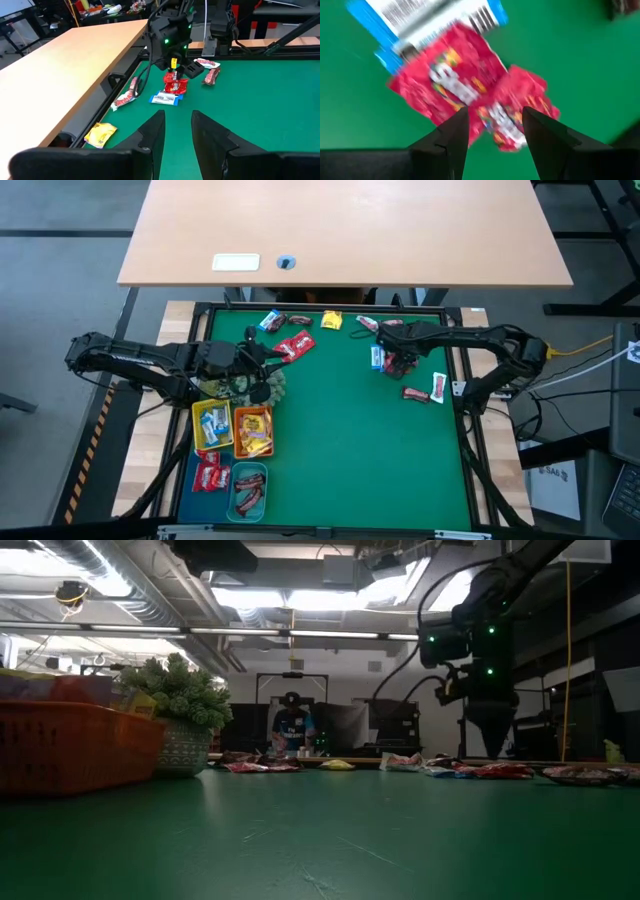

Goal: Sort candy
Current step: Put the red candy into the blue basket

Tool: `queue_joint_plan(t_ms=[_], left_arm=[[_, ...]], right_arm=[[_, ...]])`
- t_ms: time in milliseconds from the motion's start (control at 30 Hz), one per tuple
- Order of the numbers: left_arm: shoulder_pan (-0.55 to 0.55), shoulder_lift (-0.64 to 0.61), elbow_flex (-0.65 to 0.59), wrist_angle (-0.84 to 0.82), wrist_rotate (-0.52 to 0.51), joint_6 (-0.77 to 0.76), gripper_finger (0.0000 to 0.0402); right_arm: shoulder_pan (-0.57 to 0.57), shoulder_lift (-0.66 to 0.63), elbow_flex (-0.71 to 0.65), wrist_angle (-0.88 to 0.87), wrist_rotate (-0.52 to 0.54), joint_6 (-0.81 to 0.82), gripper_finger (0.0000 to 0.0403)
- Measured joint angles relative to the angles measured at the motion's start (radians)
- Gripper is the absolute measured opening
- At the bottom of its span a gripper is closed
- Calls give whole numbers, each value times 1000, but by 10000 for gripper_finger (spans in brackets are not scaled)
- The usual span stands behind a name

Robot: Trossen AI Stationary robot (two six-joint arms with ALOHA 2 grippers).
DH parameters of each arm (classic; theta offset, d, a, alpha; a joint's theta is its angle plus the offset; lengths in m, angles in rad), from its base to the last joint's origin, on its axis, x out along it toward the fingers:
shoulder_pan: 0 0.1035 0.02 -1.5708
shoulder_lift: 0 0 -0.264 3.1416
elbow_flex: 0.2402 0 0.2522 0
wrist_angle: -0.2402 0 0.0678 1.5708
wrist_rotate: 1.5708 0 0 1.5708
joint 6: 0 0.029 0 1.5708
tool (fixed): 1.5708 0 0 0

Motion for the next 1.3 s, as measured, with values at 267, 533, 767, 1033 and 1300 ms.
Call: queue_joint_plan(t_ms=[267,533,767,1033,1300], left_arm=[[0,0,0,1,0,0,90],[0,0,0,1,0,-1,90],[0,0,0,2,0,-1,90],[0,0,0,2,0,-1,90],[0,0,0,2,0,-1,90]], right_arm=[[0,0,0,-32,42,0,182],[0,0,0,-32,42,0,182],[0,57,0,-13,27,-1,182],[1,156,4,-15,43,-3,182],[1,167,4,-16,42,-3,181]])
